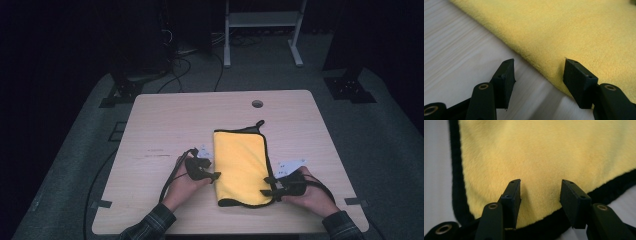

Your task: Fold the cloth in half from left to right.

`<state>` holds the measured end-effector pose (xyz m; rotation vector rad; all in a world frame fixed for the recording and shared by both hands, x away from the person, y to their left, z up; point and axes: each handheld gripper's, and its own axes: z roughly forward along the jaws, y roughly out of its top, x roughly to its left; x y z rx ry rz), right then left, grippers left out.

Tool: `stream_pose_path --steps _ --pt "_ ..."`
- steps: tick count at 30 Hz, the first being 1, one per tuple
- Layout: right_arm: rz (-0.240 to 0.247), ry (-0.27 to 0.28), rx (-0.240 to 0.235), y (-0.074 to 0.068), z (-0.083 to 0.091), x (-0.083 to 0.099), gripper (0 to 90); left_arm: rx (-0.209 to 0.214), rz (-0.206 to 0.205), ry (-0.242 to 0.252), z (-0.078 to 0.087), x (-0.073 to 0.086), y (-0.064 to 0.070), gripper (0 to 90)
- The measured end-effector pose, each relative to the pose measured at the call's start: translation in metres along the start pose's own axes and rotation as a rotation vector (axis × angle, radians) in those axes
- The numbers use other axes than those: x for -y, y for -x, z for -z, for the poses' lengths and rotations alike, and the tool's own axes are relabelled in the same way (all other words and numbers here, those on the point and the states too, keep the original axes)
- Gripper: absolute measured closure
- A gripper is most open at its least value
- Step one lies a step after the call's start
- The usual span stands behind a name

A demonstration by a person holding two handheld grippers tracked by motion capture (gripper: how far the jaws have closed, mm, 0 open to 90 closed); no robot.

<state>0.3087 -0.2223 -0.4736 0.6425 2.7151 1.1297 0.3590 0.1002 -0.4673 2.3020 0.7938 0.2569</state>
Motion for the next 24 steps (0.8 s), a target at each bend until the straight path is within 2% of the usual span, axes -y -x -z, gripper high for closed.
stream_pose_path --steps 5,8,11,15,18,23,24 --pt "0.034 -0.009 -0.082 -0.024 -0.004 -0.004 50.1 0.002 0.007 0.001 0.010 0.012 -0.004 41.6" --pt "0.033 0.000 -0.082 -0.022 -0.004 -0.009 51.0 0.008 0.011 0.006 0.014 0.016 -0.006 41.5" --pt "-0.004 0.029 -0.007 -0.001 -0.002 -0.016 49.9 0.010 0.006 0.010 0.015 0.015 -0.007 40.5" --pt "-0.081 0.051 0.121 0.041 -0.002 -0.027 49.5 0.011 0.003 0.015 0.015 0.013 -0.007 40.1" --pt "-0.151 0.076 0.187 0.075 -0.008 -0.035 49.6 0.017 0.011 0.029 0.018 0.013 -0.007 39.6" --pt "-0.232 0.095 0.228 0.109 -0.023 -0.042 50.5 0.022 0.009 0.043 0.019 0.012 -0.007 38.8" --pt "-0.243 0.082 0.234 0.115 -0.027 -0.043 50.7 0.020 0.010 0.046 0.019 0.012 -0.006 38.5"
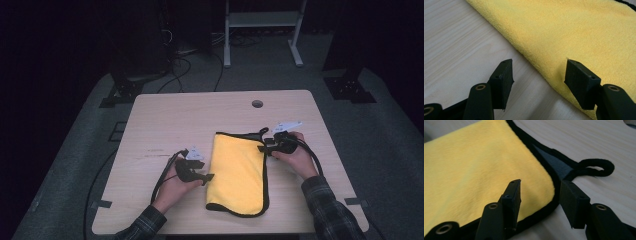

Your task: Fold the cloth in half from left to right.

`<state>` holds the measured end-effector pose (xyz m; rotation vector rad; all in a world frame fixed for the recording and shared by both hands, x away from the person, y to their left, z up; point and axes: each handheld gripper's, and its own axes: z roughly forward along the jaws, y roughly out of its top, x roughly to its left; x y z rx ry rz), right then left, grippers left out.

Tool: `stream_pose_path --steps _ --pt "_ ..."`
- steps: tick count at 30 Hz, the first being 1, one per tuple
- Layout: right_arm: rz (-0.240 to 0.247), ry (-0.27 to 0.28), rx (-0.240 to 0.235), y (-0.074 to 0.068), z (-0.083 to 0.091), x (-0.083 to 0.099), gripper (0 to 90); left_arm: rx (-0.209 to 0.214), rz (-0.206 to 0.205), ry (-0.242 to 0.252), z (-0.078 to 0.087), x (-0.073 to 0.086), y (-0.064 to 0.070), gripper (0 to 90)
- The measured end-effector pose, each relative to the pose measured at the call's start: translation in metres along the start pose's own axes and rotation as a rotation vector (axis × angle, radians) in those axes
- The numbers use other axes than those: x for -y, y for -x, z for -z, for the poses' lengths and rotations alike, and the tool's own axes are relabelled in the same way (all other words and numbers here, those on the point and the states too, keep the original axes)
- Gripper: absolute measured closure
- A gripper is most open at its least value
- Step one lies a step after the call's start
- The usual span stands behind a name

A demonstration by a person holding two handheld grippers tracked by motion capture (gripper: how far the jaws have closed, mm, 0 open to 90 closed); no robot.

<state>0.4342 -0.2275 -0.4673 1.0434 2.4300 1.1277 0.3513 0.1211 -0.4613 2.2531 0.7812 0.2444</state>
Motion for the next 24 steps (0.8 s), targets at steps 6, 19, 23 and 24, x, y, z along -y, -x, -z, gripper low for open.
stream_pose_path --steps 6,19,23,24 --pt "-0.066 -0.021 -0.015 0.011 -0.012 0.001 68.6 0.000 -0.003 -0.006 -0.001 0.001 -0.001 38.3" --pt "-0.068 0.039 0.004 0.010 -0.002 -0.022 85.6 0.007 -0.021 -0.018 -0.002 -0.001 0.001 37.7" --pt "-0.041 0.064 0.014 0.009 -0.004 -0.043 85.6 0.009 -0.023 -0.007 0.000 -0.002 0.003 36.9" --pt "-0.040 0.080 0.017 0.009 -0.005 -0.048 85.6 0.010 -0.026 -0.008 0.000 -0.002 0.003 36.8"
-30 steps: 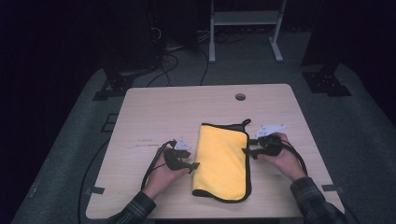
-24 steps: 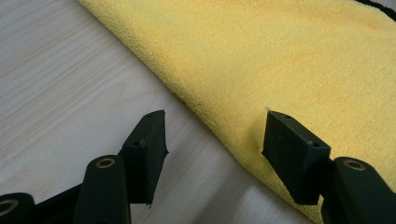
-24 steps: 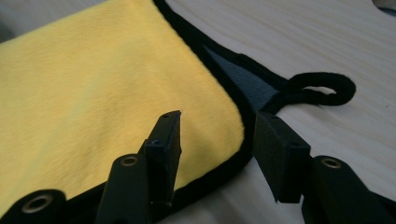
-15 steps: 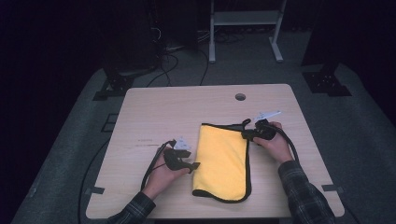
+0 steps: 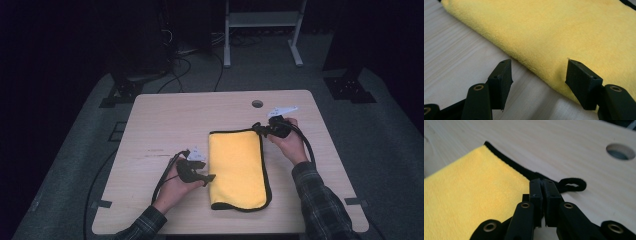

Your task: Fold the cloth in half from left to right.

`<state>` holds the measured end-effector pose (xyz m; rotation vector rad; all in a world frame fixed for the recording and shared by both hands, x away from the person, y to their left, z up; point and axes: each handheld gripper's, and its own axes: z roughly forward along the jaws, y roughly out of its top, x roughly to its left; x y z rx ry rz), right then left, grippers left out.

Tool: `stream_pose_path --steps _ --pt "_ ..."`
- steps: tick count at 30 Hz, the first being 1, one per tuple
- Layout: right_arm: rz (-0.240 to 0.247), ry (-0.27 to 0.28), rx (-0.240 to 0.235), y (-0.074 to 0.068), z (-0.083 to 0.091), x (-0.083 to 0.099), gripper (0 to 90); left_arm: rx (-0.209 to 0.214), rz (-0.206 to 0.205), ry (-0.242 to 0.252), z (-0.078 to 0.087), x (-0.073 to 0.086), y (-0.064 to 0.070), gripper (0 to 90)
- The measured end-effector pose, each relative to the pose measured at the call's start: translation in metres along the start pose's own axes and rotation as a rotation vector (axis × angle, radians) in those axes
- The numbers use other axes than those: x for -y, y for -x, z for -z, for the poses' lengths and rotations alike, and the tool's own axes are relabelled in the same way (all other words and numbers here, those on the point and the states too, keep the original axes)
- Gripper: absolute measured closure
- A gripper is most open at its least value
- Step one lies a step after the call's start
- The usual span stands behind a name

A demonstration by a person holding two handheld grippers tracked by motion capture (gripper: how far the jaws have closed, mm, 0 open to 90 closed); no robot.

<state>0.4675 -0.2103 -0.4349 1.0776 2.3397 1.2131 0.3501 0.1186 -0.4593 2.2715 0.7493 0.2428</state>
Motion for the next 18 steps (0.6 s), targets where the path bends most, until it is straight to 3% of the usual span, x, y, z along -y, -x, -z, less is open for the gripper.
stream_pose_path --steps 2,5,11,15,18 --pt "-0.001 0.017 0.002 0.000 -0.003 -0.009 85.6 0.003 0.006 0.015 0.001 -0.001 0.001 36.5" --pt "-0.003 0.025 0.004 -0.001 -0.009 -0.017 85.6 0.014 -0.019 0.025 0.006 -0.005 0.005 36.3" --pt "-0.003 0.022 0.018 -0.002 -0.014 -0.023 85.6 0.072 -0.062 0.030 0.008 -0.009 0.028 36.3" --pt "-0.004 0.018 0.021 0.000 -0.016 -0.023 85.6 0.103 -0.091 0.006 0.003 -0.004 0.047 35.8" --pt "-0.006 0.019 0.032 0.003 -0.018 -0.022 85.6 0.093 -0.133 -0.046 -0.006 0.002 0.054 35.9"
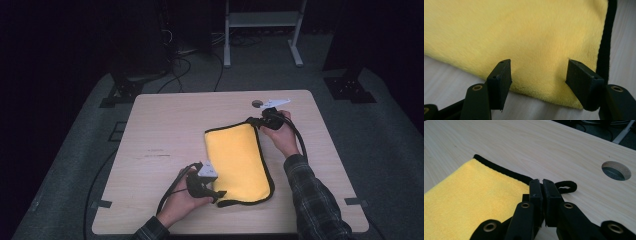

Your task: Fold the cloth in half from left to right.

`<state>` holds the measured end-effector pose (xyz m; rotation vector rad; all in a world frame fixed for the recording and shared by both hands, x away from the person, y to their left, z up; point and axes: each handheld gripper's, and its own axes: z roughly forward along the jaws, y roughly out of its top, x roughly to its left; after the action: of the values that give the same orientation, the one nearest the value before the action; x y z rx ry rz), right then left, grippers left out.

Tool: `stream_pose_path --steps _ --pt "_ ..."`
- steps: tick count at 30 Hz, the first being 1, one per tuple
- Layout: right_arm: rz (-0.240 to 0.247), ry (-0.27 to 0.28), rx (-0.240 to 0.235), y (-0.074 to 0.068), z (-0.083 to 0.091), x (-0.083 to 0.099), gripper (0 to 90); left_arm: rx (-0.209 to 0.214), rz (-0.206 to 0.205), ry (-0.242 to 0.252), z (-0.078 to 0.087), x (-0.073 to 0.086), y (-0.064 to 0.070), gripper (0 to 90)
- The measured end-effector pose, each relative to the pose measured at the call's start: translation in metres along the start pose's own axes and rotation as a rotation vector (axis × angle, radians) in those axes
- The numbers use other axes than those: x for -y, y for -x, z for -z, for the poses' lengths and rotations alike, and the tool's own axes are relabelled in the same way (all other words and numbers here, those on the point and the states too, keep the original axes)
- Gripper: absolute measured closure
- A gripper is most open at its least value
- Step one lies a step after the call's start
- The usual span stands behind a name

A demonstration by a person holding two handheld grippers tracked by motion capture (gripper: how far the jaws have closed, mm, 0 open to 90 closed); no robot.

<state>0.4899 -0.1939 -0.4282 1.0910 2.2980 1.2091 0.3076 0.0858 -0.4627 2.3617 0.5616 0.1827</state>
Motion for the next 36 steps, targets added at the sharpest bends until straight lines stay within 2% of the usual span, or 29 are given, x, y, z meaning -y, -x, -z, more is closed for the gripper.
stream_pose_path --steps 5,8,12,15,16,17,18,19,26,30,31,36 --pt "-0.012 0.005 0.019 0.004 -0.007 -0.004 85.8 -0.008 -0.022 -0.019 -0.002 0.001 0.002 37.9" --pt "-0.018 0.014 0.024 0.004 -0.017 -0.013 85.8 -0.004 -0.021 -0.018 -0.003 0.002 0.001 38.1" --pt "0.012 -0.033 0.049 0.003 -0.039 -0.013 85.7 -0.011 -0.016 -0.018 -0.003 0.002 0.002 36.8" --pt "0.028 -0.101 0.073 0.002 -0.056 -0.001 84.9 -0.019 -0.017 -0.023 -0.003 0.002 0.003 34.4" --pt "0.028 -0.101 0.073 0.002 -0.056 -0.001 84.9 -0.019 -0.017 -0.023 -0.003 0.002 0.003 33.6" --pt "0.025 -0.119 0.089 0.003 -0.063 0.008 80.6 -0.020 -0.012 -0.021 -0.003 0.002 0.002 33.0" --pt "0.025 -0.119 0.089 0.003 -0.063 0.008 80.6 -0.020 -0.012 -0.021 -0.003 0.002 0.002 32.2" --pt "-0.005 -0.091 0.094 0.005 -0.061 0.011 70.3 -0.020 -0.009 -0.019 -0.003 0.002 0.002 31.9" --pt "-0.026 -0.060 0.073 0.008 -0.042 0.016 61.4 -0.019 -0.012 -0.024 -0.002 0.003 -0.002 30.3" --pt "0.003 -0.054 0.042 0.004 -0.024 0.022 57.6 -0.012 0.003 -0.038 0.001 0.006 -0.007 27.5" --pt "0.005 -0.053 0.030 0.002 -0.020 0.023 56.9 0.005 0.018 -0.025 0.003 0.011 -0.012 27.5" --pt "0.029 -0.050 -0.018 -0.008 -0.001 0.034 54.8 0.005 0.021 -0.025 0.009 0.018 -0.019 27.4"
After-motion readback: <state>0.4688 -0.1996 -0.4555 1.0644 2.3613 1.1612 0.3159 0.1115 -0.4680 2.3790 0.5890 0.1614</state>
